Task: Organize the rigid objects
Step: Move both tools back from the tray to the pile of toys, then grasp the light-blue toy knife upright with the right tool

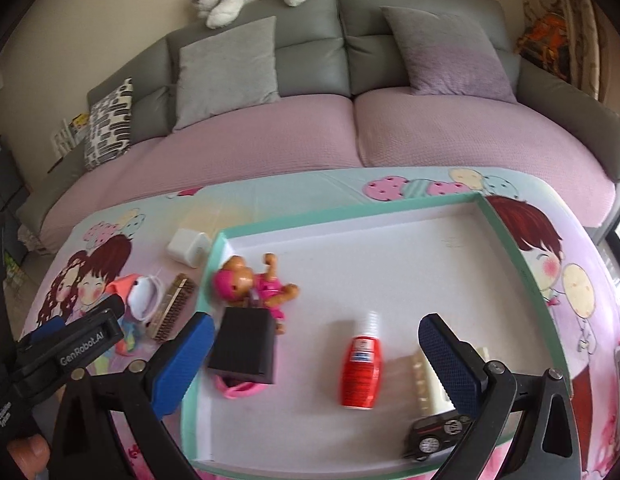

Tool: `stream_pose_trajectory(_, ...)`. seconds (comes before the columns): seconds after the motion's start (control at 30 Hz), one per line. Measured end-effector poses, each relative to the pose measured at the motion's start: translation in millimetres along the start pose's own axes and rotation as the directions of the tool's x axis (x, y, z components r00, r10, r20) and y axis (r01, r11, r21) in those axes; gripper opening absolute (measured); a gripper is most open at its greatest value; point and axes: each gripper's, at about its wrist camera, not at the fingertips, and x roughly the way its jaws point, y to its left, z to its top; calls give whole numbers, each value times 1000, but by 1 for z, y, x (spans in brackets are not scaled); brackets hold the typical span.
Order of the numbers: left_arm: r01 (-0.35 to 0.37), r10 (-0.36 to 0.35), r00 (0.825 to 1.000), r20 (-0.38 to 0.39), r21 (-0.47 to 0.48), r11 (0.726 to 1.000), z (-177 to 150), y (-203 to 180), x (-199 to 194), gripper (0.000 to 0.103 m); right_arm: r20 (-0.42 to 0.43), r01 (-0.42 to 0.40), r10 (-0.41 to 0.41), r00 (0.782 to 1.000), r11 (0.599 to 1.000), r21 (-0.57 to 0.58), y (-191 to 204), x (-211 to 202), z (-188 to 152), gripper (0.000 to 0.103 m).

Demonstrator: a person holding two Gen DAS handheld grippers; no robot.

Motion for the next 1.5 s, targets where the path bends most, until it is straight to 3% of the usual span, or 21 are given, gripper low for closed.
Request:
stream_pose_trajectory(0.27, -34, 30, 999, -30, -129, 991, 5, 49, 10, 94, -29, 0, -2, 1000, 998, -62, 31, 16, -5, 103)
stream_pose_trajectory(0.53, 4, -13, 999, -41, -211, 977, 5, 86, 17, 94, -17, -11, 9, 1000, 998, -66, 44, 21, -9, 103)
stream_pose_trajectory(0.67, 17, -28, 999, -42, -252, 968, 5, 104, 22, 94, -3, -59, 58, 998, 997, -54, 54, 20, -10, 103)
stream_pose_trajectory(0.9, 67, -88, 994, -67, -261, 963, 2, 119, 34, 94, 20, -114, 117, 993, 987, -114, 98, 22, -18, 103)
stream_pose_trajectory(1.13, 38, -64, 991, -115, -220, 975, 0, 129, 47, 94, 10, -192, 195, 981, 972, -137, 137, 35, -28, 103)
stream_pose_trajectory(1.33, 36, -74, 986, -147, -248, 968, -4, 135, 62, 94, -12, -203, 203, 979, 969, -139, 155, 53, -32, 98)
stream_pose_trajectory(1.5, 7, -50, 986, -162, -259, 966, -5, 145, 69, 94, -45, -235, 231, 972, 966, -112, 162, 65, -35, 82)
